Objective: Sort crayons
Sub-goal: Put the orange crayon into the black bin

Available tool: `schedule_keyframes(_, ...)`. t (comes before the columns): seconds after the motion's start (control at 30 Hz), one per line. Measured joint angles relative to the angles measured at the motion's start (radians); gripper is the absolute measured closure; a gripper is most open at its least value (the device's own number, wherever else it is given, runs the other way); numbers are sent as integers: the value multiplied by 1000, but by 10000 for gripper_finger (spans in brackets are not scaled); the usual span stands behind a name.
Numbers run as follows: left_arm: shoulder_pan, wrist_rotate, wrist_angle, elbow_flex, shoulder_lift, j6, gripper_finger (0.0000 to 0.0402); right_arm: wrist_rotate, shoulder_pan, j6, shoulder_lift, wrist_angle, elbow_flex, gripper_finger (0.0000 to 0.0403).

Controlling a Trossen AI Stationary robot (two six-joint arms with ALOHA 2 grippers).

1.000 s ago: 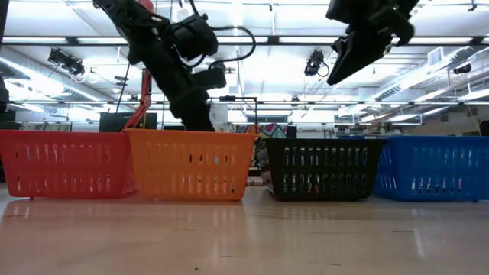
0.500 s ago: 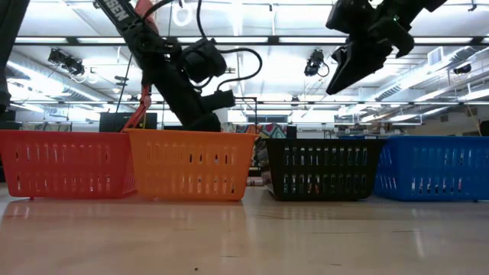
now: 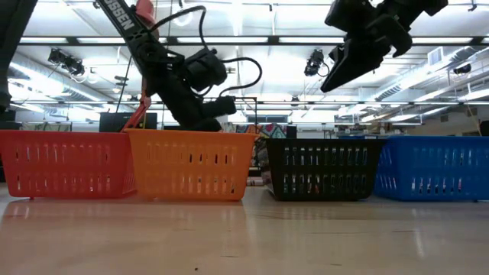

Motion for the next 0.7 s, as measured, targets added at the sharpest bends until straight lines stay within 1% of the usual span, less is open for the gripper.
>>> schedule_keyframes(0.13, 2, 11, 2, 0, 1, -4, 258, 0, 7, 1, 0, 5, 0, 320)
schedule_keyframes(0.3, 2, 76, 8, 0, 8, -9, 258, -1, 8, 2, 0, 10, 0, 320)
schedule_keyframes(0.6, 2, 74, 36, 0, 73, -11, 258, -1, 8, 2, 0, 20, 0, 320)
schedule_keyframes(0.7, 6, 72, 32, 1, 74, -10, 258, -1, 8, 2, 0, 21, 0, 320)
